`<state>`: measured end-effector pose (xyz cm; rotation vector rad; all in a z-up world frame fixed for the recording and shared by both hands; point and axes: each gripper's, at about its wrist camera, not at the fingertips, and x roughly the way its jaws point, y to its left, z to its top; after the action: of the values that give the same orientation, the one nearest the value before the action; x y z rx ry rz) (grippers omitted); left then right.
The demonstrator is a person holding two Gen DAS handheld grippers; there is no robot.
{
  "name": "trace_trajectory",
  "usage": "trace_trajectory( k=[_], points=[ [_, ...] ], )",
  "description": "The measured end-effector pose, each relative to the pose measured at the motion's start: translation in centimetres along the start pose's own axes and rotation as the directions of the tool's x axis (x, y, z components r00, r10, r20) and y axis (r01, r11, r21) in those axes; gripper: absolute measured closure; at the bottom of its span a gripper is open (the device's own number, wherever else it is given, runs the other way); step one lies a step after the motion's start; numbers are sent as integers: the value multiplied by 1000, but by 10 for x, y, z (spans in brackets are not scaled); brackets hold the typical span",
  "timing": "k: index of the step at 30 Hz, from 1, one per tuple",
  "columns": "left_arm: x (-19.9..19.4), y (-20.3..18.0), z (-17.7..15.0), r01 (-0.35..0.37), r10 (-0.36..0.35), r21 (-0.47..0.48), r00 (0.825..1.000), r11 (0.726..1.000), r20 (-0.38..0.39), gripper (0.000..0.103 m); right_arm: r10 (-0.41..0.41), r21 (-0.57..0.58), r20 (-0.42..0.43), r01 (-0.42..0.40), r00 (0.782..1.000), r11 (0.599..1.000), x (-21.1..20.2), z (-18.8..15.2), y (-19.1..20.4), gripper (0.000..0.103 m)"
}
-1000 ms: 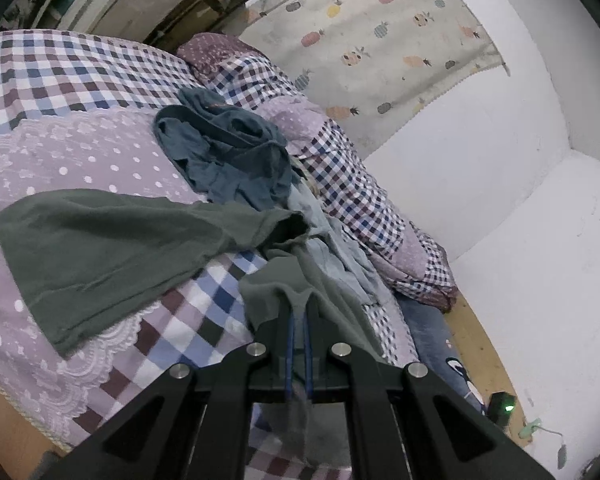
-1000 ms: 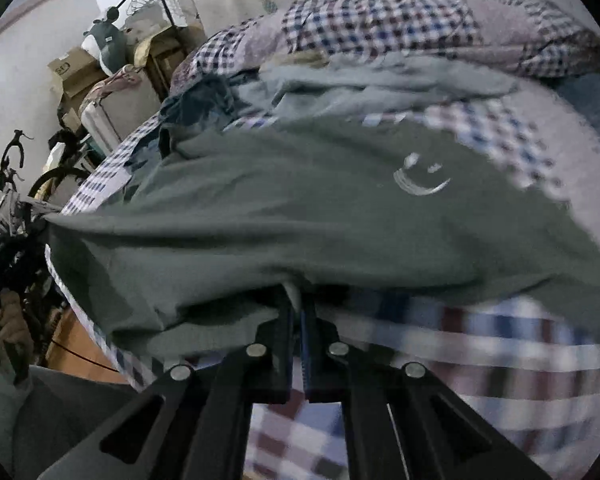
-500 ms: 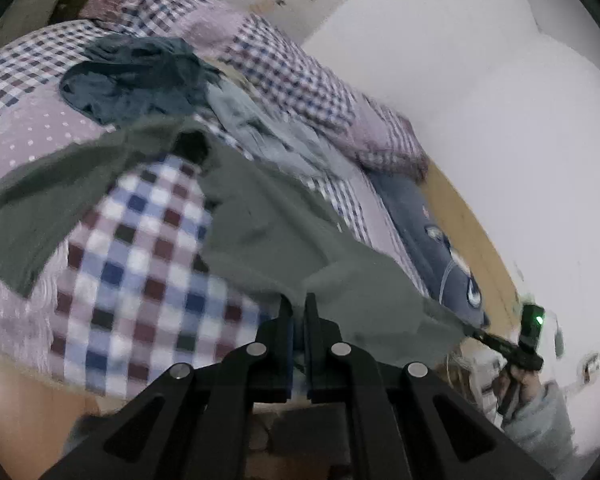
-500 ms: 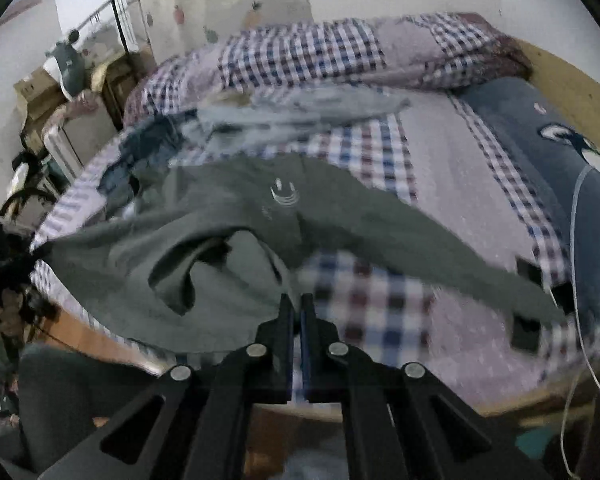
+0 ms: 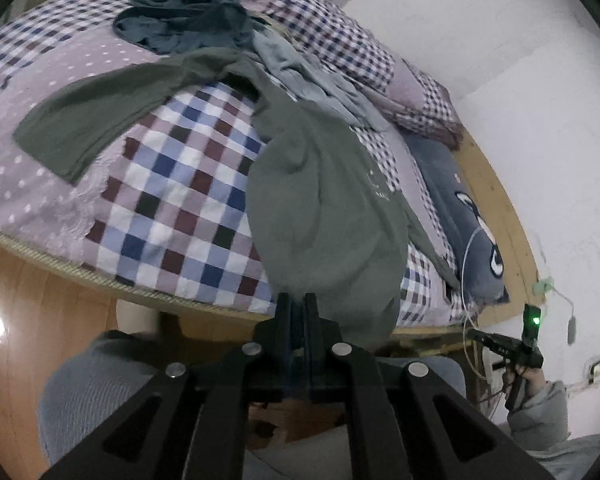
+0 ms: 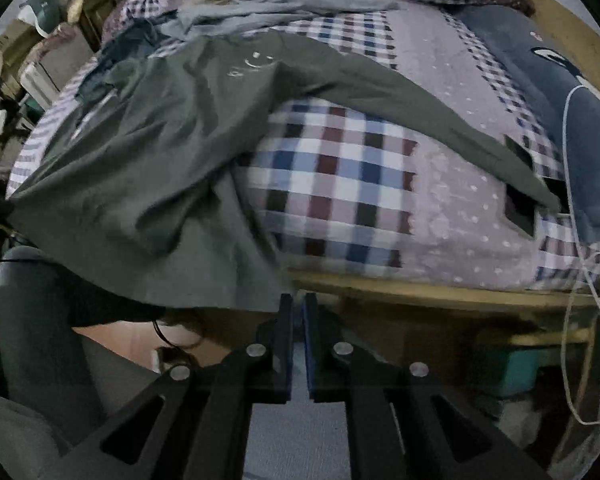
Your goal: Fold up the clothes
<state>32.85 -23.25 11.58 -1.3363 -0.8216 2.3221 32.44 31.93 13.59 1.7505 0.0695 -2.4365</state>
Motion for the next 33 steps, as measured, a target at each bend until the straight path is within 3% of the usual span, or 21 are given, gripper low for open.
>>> trace_trajectory(
  k=[2,4,6,9,12,17,21,28,33],
  points=[
    [-10,-1,3,1,-1,-14,999,1000,37,88,-20,-3,21,20,1000,1000,-11,3,-5,96],
    [-19,-3,9,5,-4,-18,997,1000,82,57,-26,4,61,26,998,1000,-22,12,-7,83],
    [-27,-11,20,17,-15,-13,990,1000,139,39,-26,11,115,25,993,1000,-34,26,-8,71],
    [-31,-29,47,44,-46,15,979,999,200,29,-18,-5,194,19,981,1000,-48,56,-5,62],
    [-26,-48,78,69,-79,49,969,996,235,20,-4,-31,274,13,962,999,-59,89,3,61],
    [1,-79,138,101,-126,107,957,989,262,19,43,-88,365,-12,930,996,-64,145,23,61],
    [38,-102,187,79,-125,190,961,979,245,19,78,-135,403,-25,912,990,-54,190,37,59],
    [135,-112,262,30,-74,241,982,970,176,19,90,-208,394,-7,915,978,-3,270,43,58],
    [202,-110,293,-47,-11,299,982,953,190,19,112,-256,355,-18,928,967,49,326,40,58]
  ],
)
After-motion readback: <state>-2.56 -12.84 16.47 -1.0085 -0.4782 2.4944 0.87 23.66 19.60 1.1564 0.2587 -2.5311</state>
